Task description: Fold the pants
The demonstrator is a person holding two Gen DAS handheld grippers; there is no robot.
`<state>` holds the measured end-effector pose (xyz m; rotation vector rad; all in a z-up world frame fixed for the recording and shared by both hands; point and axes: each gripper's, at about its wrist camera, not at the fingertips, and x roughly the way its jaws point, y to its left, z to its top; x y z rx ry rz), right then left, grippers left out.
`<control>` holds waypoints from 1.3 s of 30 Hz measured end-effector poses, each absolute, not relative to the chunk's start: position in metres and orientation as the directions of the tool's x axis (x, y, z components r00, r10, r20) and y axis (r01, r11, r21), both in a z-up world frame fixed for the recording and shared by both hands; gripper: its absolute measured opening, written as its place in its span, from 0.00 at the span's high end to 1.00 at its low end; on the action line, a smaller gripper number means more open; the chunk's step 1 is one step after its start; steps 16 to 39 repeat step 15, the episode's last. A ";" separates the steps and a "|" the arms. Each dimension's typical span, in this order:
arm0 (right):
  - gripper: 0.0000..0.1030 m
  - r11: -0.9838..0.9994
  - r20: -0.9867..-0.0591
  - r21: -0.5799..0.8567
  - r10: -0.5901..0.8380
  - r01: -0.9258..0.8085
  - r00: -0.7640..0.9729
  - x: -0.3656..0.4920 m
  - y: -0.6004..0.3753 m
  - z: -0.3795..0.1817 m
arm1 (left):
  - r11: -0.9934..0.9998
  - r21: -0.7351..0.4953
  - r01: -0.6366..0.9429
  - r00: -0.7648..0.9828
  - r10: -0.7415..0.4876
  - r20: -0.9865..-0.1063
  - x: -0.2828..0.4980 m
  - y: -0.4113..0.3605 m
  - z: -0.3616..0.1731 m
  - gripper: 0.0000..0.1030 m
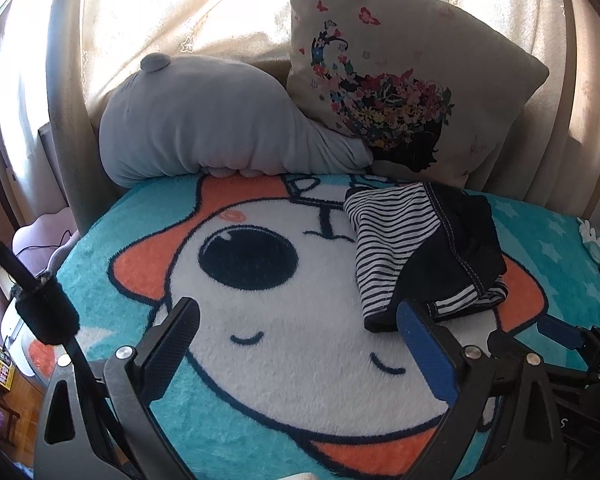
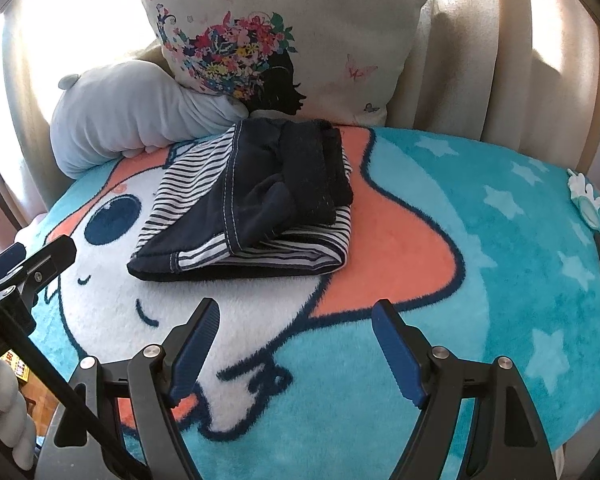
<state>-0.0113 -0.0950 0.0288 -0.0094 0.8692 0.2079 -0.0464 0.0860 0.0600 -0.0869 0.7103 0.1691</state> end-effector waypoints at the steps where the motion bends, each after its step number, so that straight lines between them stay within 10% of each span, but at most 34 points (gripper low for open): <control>1: 0.20 0.980 -0.760 0.076 0.178 -0.186 0.625 -0.011 -0.095 0.029 | 0.983 -0.025 -0.182 0.743 0.121 -0.659 -0.045 0.086 0.059 0.04; 39: 0.19 0.981 -0.794 0.047 0.152 -0.190 0.589 -0.002 -0.084 0.017 | 0.984 -0.053 -0.170 0.707 0.085 -0.702 -0.038 0.088 0.046 0.04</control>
